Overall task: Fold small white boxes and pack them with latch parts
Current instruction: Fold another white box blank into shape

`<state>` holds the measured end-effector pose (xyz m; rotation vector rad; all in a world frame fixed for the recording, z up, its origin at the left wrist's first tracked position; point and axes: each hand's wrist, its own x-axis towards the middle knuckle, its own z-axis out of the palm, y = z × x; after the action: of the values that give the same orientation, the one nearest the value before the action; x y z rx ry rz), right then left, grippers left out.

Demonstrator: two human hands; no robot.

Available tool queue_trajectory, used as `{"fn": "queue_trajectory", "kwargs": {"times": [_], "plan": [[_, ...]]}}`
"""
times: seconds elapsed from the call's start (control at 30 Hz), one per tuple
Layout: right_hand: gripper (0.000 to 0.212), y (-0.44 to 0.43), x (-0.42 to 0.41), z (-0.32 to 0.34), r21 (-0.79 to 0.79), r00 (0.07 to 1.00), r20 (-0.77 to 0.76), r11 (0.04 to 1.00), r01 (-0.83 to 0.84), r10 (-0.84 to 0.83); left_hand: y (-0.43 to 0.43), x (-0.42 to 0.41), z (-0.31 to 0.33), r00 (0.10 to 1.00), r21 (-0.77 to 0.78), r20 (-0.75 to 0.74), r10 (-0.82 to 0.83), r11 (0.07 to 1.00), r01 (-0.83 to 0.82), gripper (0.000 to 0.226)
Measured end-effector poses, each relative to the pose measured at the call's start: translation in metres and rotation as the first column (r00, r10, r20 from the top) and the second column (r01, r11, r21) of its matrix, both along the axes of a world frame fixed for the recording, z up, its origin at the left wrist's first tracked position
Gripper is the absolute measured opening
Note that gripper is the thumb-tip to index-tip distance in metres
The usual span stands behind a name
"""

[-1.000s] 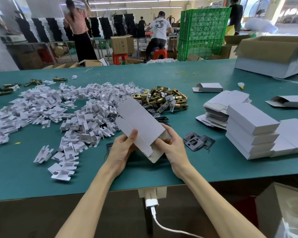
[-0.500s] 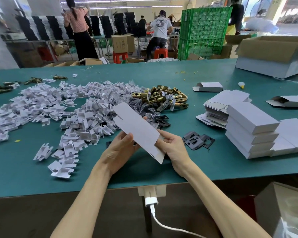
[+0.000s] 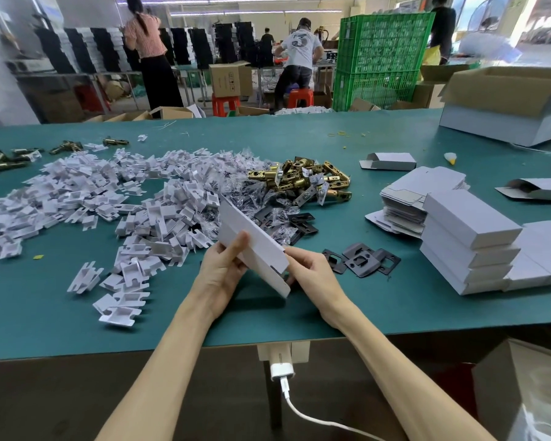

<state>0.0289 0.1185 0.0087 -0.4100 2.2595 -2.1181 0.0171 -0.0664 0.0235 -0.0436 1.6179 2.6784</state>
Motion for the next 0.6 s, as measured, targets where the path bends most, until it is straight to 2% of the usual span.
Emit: {"fn": "queue_trajectory", "kwargs": {"times": [0.2, 0.27, 0.33, 0.4, 0.47, 0.53, 0.6], "plan": [[0.041, -0.001, 0.000, 0.005, -0.042, 0.999, 0.054, 0.999, 0.009, -0.006, 0.003, 0.000, -0.003, 1.000, -0.087, -0.023, 0.007, 0.996, -0.009, 0.109], [0.048, -0.003, 0.002, 0.006, 0.000, 0.999, 0.046, 1.000, 0.008, -0.008, 0.004, 0.000, -0.005, 0.999, -0.126, -0.041, -0.006, 0.992, 0.001, 0.107], [0.050, -0.004, 0.004, 0.007, -0.002, 0.999, 0.030, 1.000, 0.017, -0.017, 0.004, -0.001, -0.006, 0.999, -0.148, -0.038, -0.020, 0.989, 0.014, 0.094], [0.044, -0.002, 0.002, 0.006, -0.077, 0.998, 0.060, 0.997, 0.025, -0.020, 0.004, -0.002, -0.009, 1.000, -0.164, -0.021, -0.016, 0.986, 0.012, 0.073], [0.047, 0.000, 0.002, 0.006, -0.113, 0.997, 0.081, 0.993, 0.029, -0.020, 0.004, -0.004, -0.011, 1.000, -0.201, -0.011, -0.012, 0.980, 0.009, 0.061], [0.057, -0.001, 0.005, 0.006, -0.077, 0.998, 0.063, 0.997, 0.017, -0.012, 0.004, -0.004, -0.014, 0.999, -0.242, -0.017, -0.028, 0.970, 0.023, 0.053], [0.058, -0.002, 0.006, 0.006, -0.044, 0.998, 0.049, 0.999, 0.029, -0.026, 0.004, -0.004, -0.016, 0.999, -0.265, -0.037, -0.038, 0.964, 0.027, 0.047]]}}
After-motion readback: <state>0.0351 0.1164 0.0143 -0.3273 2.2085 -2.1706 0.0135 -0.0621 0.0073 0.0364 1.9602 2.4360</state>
